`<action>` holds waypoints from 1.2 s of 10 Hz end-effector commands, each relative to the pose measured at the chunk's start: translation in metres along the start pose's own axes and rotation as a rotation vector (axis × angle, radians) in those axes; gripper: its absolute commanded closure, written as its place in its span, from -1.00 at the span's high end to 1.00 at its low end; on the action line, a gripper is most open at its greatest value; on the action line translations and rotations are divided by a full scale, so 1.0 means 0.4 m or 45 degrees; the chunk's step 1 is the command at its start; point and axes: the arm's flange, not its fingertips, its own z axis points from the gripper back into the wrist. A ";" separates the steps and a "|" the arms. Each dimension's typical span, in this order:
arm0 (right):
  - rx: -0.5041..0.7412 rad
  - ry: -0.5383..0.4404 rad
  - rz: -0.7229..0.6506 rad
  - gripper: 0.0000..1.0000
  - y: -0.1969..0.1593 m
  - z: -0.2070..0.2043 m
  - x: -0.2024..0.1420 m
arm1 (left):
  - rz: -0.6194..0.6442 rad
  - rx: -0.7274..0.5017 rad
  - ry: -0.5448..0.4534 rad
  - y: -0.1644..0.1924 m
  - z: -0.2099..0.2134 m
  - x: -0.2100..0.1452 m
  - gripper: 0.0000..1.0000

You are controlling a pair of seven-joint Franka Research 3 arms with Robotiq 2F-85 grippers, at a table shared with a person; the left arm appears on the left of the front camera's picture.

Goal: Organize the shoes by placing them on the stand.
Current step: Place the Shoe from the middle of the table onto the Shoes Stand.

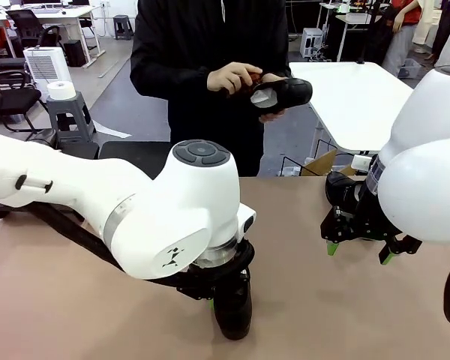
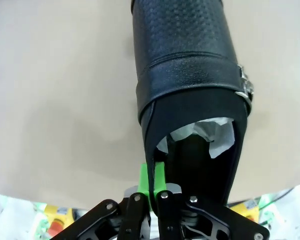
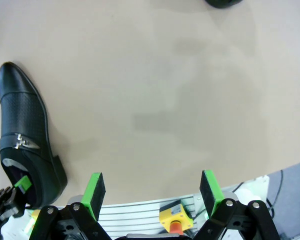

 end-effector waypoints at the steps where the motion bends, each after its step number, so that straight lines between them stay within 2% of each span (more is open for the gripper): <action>1: 0.016 0.002 0.014 1.00 -0.005 0.005 0.005 | -0.105 -0.066 -0.051 0.097 0.190 -0.019 -1.00; 2: 0.016 0.002 0.014 1.00 -0.005 0.005 0.005 | -0.141 -0.124 -0.112 0.169 0.275 -0.008 -1.00; 4: 0.016 0.002 0.014 1.00 -0.005 0.005 0.005 | -0.191 0.020 -0.251 0.317 0.369 0.052 -1.00; 5: 0.016 0.002 0.014 1.00 -0.005 0.005 0.005 | -0.233 0.084 -0.239 0.404 0.386 0.115 -1.00; 6: 0.016 0.002 0.014 1.00 -0.005 0.005 0.005 | -0.208 0.107 -0.265 0.469 0.396 0.159 -1.00; 7: 0.016 0.002 0.014 1.00 -0.005 0.005 0.005 | -0.197 0.020 -0.204 0.327 0.403 0.051 -1.00; 10: 0.016 0.002 0.014 1.00 -0.005 0.005 0.005 | -0.197 0.020 -0.204 0.327 0.403 0.051 -1.00; 11: 0.016 0.002 0.014 1.00 -0.005 0.005 0.005 | -0.213 0.056 -0.199 0.367 0.394 0.064 -1.00; 12: 0.016 0.002 0.014 1.00 -0.005 0.005 0.005 | -0.205 0.157 -0.325 0.436 0.421 0.104 -1.00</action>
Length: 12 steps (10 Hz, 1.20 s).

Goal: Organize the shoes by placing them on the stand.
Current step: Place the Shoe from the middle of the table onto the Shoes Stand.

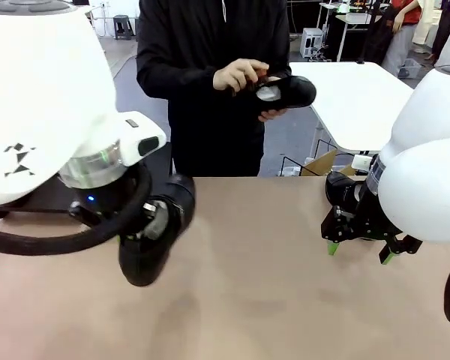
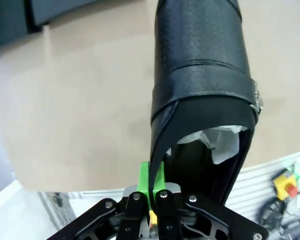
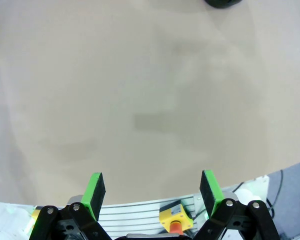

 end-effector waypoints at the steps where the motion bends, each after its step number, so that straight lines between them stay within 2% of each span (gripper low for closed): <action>1: 0.015 0.004 0.015 1.00 -0.004 0.004 0.005 | -0.012 0.113 -0.205 0.163 0.039 0.071 -1.00; 4: 0.015 0.004 0.015 1.00 -0.004 0.004 0.005 | -0.110 0.149 -0.202 0.348 0.018 0.195 -1.00; 6: 0.015 0.004 0.015 1.00 -0.004 0.004 0.005 | -0.009 0.211 -0.213 0.447 -0.048 0.277 -1.00; 8: 0.015 0.004 0.015 1.00 -0.004 0.004 0.005 | 0.015 0.183 -0.282 0.504 -0.108 0.324 -1.00; 10: 0.015 0.004 0.015 1.00 -0.004 0.004 0.005 | 0.097 0.153 -0.346 0.537 -0.147 0.340 -1.00; 11: 0.015 0.004 0.015 1.00 -0.004 0.004 0.005 | 0.156 0.163 -0.337 0.549 -0.165 0.346 -1.00; 12: 0.015 0.004 0.015 1.00 -0.004 0.004 0.005 | 0.050 0.156 -0.279 0.532 -0.155 0.334 -1.00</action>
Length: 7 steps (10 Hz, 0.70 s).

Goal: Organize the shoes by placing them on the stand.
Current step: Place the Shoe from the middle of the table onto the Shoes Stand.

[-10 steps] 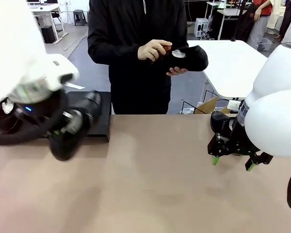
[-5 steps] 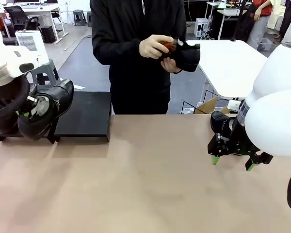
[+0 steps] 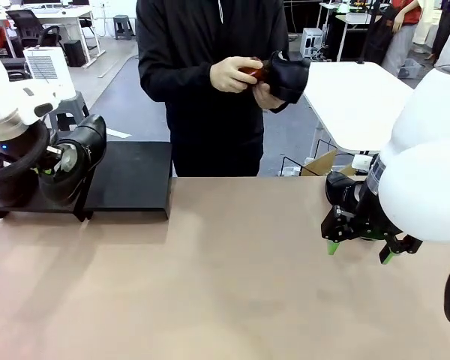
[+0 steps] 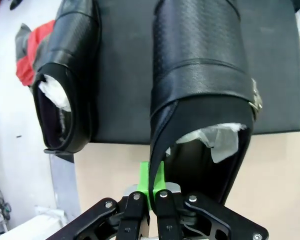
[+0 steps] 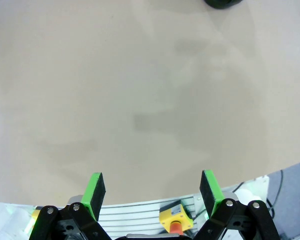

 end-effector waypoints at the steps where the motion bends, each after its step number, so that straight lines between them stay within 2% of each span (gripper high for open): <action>1: 0.015 0.006 0.015 1.00 -0.004 0.003 0.005 | -0.039 0.004 0.008 -0.008 0.023 -0.004 -1.00; 4: 0.015 0.006 0.015 1.00 -0.004 0.003 0.005 | 0.017 0.001 0.010 0.005 -0.028 0.008 -1.00; 7: 0.015 0.006 0.015 1.00 -0.004 0.003 0.005 | 0.111 0.010 -0.063 0.044 -0.109 0.038 -1.00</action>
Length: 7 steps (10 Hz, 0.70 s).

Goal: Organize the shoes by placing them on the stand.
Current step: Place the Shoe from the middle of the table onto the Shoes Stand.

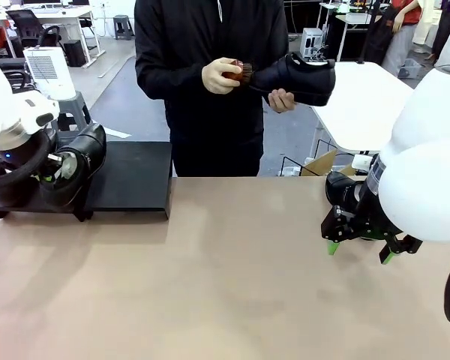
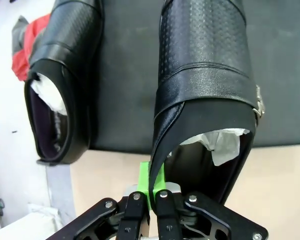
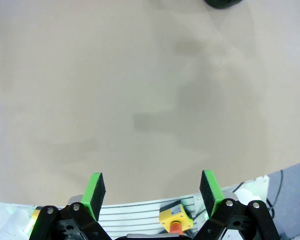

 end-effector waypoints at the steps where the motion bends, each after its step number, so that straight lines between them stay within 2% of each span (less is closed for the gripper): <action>1: 0.015 0.006 0.015 1.00 -0.004 0.003 0.005 | 0.050 -0.016 -0.059 0.008 -0.024 0.035 -1.00; 4: 0.015 0.006 0.015 1.00 -0.004 0.003 0.005 | 0.100 0.015 -0.106 0.031 -0.048 0.046 -1.00; 7: 0.015 0.006 0.015 1.00 -0.004 0.003 0.005 | 0.136 0.023 -0.092 0.043 -0.059 0.043 -1.00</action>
